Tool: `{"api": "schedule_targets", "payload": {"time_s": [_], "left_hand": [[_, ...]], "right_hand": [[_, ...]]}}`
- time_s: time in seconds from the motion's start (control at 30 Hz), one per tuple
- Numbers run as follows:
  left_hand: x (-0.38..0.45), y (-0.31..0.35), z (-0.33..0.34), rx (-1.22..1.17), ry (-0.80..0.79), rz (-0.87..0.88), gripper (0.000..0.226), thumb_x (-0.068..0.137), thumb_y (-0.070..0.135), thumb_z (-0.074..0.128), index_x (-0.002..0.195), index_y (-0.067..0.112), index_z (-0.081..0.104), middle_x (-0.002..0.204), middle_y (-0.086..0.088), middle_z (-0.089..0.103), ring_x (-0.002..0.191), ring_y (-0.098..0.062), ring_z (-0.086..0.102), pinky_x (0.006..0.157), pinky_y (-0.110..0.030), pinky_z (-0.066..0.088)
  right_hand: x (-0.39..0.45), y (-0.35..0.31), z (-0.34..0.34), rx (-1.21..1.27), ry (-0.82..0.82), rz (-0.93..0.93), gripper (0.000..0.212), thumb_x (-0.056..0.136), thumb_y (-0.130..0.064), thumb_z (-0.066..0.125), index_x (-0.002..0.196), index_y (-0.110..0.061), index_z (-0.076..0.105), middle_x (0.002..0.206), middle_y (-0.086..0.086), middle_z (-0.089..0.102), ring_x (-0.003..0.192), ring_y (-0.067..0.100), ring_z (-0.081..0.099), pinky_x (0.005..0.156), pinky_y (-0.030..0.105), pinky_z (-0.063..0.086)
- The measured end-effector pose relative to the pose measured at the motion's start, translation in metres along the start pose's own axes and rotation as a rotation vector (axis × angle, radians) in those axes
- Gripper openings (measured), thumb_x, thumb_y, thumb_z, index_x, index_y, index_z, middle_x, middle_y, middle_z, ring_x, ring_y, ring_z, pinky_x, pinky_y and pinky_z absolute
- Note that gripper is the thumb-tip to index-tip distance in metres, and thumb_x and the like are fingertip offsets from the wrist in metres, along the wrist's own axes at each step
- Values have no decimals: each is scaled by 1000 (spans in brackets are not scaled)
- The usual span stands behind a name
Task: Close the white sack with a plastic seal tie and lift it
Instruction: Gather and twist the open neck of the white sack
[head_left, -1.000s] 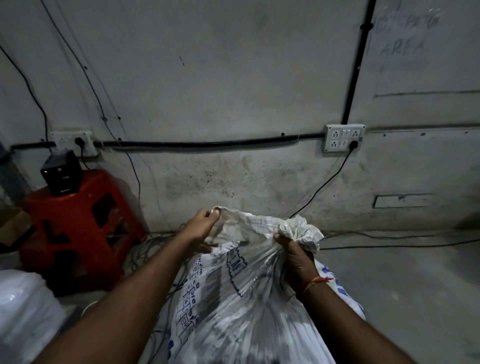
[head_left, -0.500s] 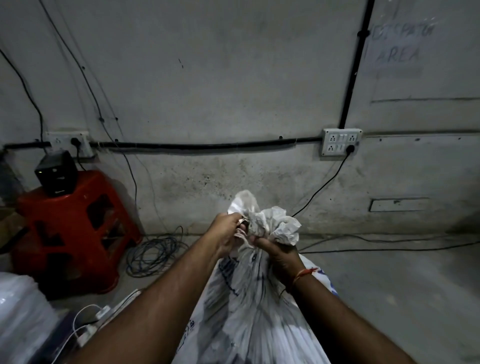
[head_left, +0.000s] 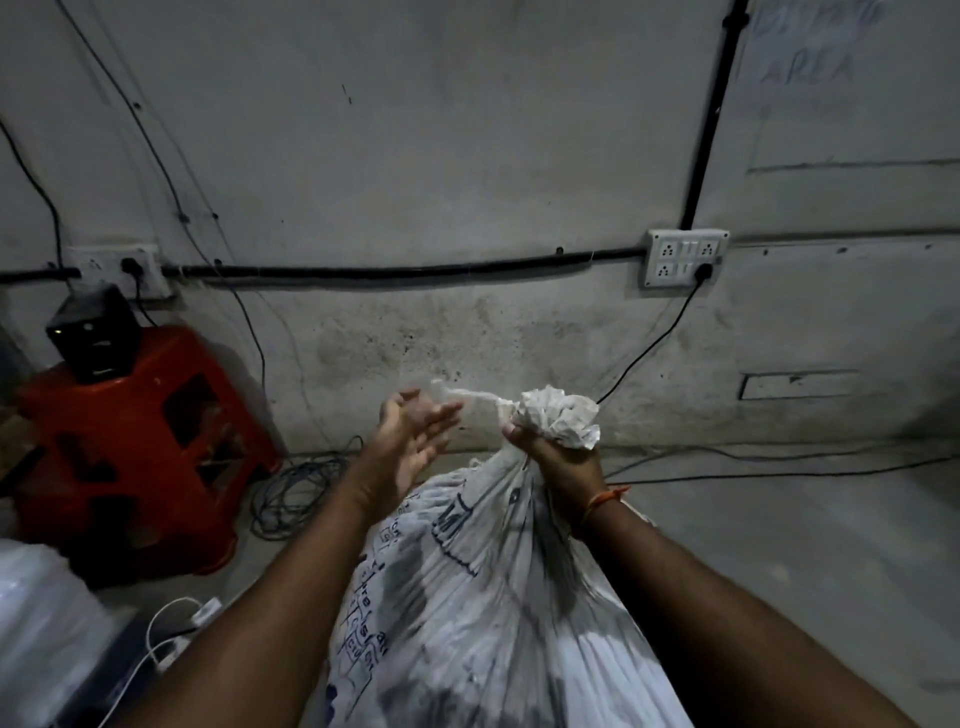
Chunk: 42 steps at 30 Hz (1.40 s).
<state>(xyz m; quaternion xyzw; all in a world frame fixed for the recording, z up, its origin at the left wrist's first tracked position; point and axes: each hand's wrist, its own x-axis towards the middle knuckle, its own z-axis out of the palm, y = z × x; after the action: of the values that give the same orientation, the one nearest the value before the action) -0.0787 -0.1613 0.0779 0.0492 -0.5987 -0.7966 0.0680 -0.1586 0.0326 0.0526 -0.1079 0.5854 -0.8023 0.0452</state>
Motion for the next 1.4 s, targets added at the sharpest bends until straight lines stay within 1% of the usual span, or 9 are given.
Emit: {"api": "schedule_targets", "payload": {"time_s": [0.13,0.23,0.37,0.53,0.7,0.83,1.1,1.27,1.4], "left_hand": [[-17,-52,15,860,-221,-21,127,63,50,93,158,29,12,160,9,35,145,-7,38,118,-22,34],[-10,-74,48,727,-85,84,112,62,22,96,150,18,27,140,8,52,127,0,53,101,-4,39],[0,-80,78,622,226,108,73,59,41,85,124,25,57,117,8,64,119,-12,62,95,-23,49],[8,-84,82,393,447,99,76,48,46,76,111,3,72,109,-16,74,107,-28,71,96,-43,56],[17,-91,86,164,582,-61,28,52,19,78,77,8,75,88,-17,79,84,-33,77,75,-48,62],[25,-93,91,83,489,-164,31,59,6,81,88,3,74,93,-26,76,86,-41,76,81,-53,61],[38,-104,111,168,270,-248,31,69,3,85,98,7,74,91,-14,77,88,-31,73,88,-37,56],[17,-126,70,315,-8,-137,65,77,28,86,134,17,56,127,-7,71,117,-21,69,98,-36,56],[-16,-181,10,931,-106,-156,150,44,84,79,162,26,8,170,0,10,157,-16,14,127,-37,22]], "right_hand": [[2,2,31,15,96,110,45,40,-25,82,82,-12,75,91,7,76,85,23,71,92,53,58],[3,0,46,1,106,157,42,43,-19,79,85,-13,75,95,7,78,88,22,73,90,44,59],[8,-2,38,85,-63,287,56,55,-16,90,109,-7,74,111,13,76,105,29,72,98,43,55],[5,-6,20,-69,-413,193,53,79,0,79,129,-2,62,130,17,67,122,31,63,107,43,49],[-18,36,-41,-417,-373,39,112,66,-37,90,155,-27,23,154,-6,40,139,-3,41,108,13,39],[-49,86,-68,-668,-389,67,138,51,-59,92,157,-32,9,158,-17,30,145,-1,31,120,27,30],[-40,110,-38,-664,-16,99,40,51,-51,73,85,-32,62,101,1,76,102,19,70,88,39,55],[-27,117,-33,-391,131,238,21,66,-16,81,83,-22,69,90,-8,73,85,6,69,79,19,53],[-15,140,-27,-194,128,401,31,24,-2,67,54,-13,66,71,-1,73,71,20,66,57,24,51]]}}
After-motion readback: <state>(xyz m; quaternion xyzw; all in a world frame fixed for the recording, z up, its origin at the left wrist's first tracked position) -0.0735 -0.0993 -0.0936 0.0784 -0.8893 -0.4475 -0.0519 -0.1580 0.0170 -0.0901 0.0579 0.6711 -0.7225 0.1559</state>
